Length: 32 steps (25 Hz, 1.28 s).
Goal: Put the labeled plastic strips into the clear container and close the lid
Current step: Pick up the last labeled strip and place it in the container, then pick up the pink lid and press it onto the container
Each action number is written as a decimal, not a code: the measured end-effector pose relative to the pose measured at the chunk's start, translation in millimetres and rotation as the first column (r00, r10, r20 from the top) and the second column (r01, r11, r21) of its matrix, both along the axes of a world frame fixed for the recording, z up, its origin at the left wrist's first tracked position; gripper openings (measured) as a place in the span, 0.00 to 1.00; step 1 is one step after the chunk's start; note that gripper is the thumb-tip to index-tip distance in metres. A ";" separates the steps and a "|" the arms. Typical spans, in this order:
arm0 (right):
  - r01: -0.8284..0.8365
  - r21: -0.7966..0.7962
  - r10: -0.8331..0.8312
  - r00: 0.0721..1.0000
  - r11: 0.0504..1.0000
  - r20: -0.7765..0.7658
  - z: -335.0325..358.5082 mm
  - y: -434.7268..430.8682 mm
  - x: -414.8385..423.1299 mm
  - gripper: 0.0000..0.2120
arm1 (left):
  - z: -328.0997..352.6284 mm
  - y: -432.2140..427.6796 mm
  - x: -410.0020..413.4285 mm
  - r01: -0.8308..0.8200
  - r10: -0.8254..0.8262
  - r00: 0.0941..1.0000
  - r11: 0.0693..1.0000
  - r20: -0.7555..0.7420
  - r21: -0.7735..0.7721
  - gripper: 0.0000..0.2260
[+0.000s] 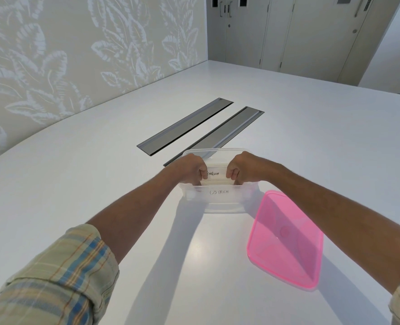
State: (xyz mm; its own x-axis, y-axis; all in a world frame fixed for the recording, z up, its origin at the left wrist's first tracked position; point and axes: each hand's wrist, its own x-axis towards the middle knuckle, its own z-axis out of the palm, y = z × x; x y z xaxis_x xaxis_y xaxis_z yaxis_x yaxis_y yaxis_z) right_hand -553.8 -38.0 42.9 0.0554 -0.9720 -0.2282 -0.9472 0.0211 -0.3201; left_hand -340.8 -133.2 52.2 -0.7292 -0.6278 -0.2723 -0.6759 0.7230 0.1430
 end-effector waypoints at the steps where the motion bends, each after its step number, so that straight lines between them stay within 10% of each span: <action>1: 0.034 -0.024 -0.033 0.998 0.999 0.052 2.0 1.8 -2.0 0.17 | 3.3 1.5 1.2 -0.032 0.033 0.998 0.999 -0.055 0.011 0.18; 12: 0.445 -0.306 -0.273 0.839 0.842 0.470 27.8 113.0 -19.5 0.01 | 8.2 116.5 -12.5 -0.120 0.156 0.643 0.987 -0.750 0.102 0.04; 20: 0.705 -0.218 -0.579 0.689 0.675 0.437 -17.9 210.8 -35.2 0.04 | -48.9 184.0 -35.4 -0.238 0.488 0.609 0.865 -0.625 0.442 0.05; 32: 0.891 -0.146 -0.812 0.453 0.431 0.369 -85.4 275.3 -9.7 0.28 | -82.2 229.3 -46.4 -0.320 0.586 0.653 0.788 -0.480 0.525 0.08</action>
